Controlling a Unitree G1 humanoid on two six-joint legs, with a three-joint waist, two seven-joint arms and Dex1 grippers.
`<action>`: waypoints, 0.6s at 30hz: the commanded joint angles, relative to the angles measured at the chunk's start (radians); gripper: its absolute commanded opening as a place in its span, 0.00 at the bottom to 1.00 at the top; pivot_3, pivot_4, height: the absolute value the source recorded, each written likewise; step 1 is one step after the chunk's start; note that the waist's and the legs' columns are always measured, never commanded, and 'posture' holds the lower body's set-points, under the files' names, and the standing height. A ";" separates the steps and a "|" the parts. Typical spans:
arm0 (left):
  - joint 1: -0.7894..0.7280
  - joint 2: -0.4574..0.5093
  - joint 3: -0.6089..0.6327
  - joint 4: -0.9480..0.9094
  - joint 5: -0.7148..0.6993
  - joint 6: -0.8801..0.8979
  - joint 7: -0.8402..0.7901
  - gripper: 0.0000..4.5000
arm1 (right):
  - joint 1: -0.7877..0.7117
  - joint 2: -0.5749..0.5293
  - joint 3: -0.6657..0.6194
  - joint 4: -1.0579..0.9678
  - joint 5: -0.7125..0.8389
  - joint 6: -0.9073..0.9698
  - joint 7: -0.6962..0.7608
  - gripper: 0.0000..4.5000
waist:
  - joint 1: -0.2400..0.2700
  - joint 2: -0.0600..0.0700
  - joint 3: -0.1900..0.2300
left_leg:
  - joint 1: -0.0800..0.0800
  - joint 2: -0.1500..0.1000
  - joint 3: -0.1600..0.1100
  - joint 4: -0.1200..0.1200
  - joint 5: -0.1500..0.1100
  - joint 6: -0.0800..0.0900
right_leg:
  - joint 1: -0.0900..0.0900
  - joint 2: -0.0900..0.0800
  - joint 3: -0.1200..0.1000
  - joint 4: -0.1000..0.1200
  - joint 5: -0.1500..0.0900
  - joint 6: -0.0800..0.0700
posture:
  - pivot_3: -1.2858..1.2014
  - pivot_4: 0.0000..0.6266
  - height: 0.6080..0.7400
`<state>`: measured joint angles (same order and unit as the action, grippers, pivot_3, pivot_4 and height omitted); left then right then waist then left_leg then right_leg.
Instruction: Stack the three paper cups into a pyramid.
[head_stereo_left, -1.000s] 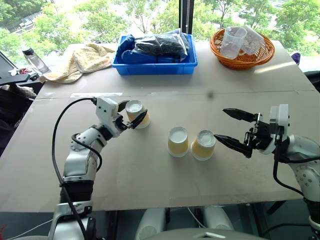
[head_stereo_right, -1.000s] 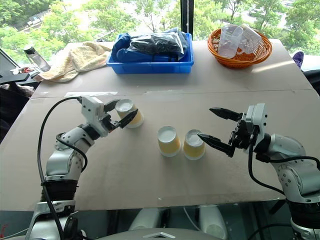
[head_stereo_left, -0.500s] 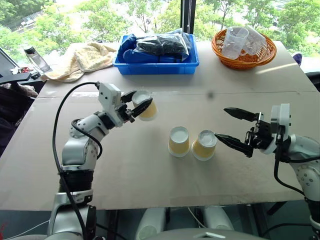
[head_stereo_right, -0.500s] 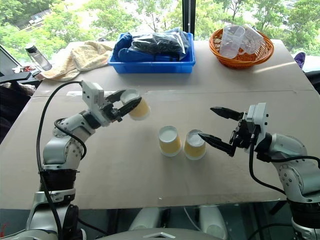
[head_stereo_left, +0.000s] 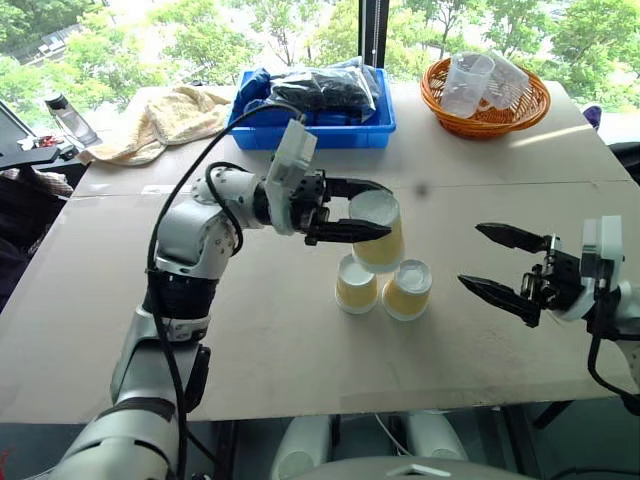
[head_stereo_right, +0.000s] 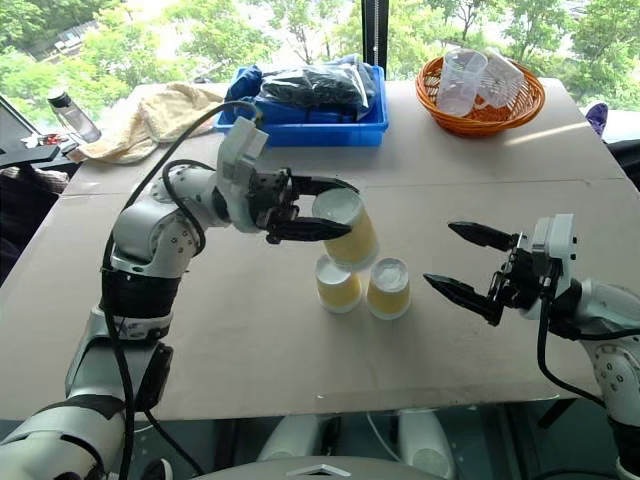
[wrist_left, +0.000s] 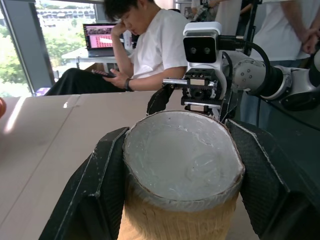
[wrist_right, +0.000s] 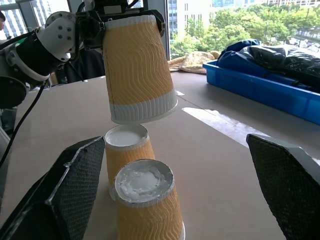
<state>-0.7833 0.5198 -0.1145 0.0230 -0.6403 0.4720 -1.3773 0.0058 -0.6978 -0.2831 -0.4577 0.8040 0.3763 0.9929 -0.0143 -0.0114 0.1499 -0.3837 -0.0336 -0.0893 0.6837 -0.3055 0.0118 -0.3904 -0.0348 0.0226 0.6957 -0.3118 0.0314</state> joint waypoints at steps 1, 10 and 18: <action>-0.038 -0.030 -0.030 0.033 0.018 -0.029 -0.058 0.54 | 0.039 -0.016 -0.060 -0.069 0.034 0.006 -0.010 1.00 | 0.001 0.000 0.000 | 0.000 0.000 0.000 0.000 0.000 0.000 | 0.000 0.000 0.000 0.000 0.000 0.000 | 0.52 0.24 1.00; -0.057 -0.056 -0.061 0.121 0.085 -0.088 -0.134 0.54 | 0.075 -0.007 -0.071 -0.126 0.052 0.013 -0.062 1.00 | 0.000 -0.001 0.000 | 0.000 0.000 0.000 0.000 0.000 0.000 | 0.000 0.000 0.000 0.000 0.000 0.000 | 0.52 0.24 1.00; -0.048 -0.088 -0.065 0.140 0.107 -0.104 -0.131 0.65 | 0.084 -0.013 -0.071 -0.137 0.072 0.013 -0.066 1.00 | 0.001 -0.001 0.001 | 0.000 0.000 -0.001 0.001 0.000 0.000 | 0.001 0.000 -0.001 0.000 0.000 0.000 | 0.52 0.24 1.00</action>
<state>-0.8225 0.4385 -0.1886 0.1687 -0.5336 0.3858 -1.5093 0.0921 -0.7050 -0.3255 -0.5545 0.8501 0.3908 0.9283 -0.0136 -0.0121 0.1504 -0.3837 -0.0335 -0.0898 0.6848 -0.3055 0.0120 -0.3899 -0.0346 0.0221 0.6960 -0.3119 0.0314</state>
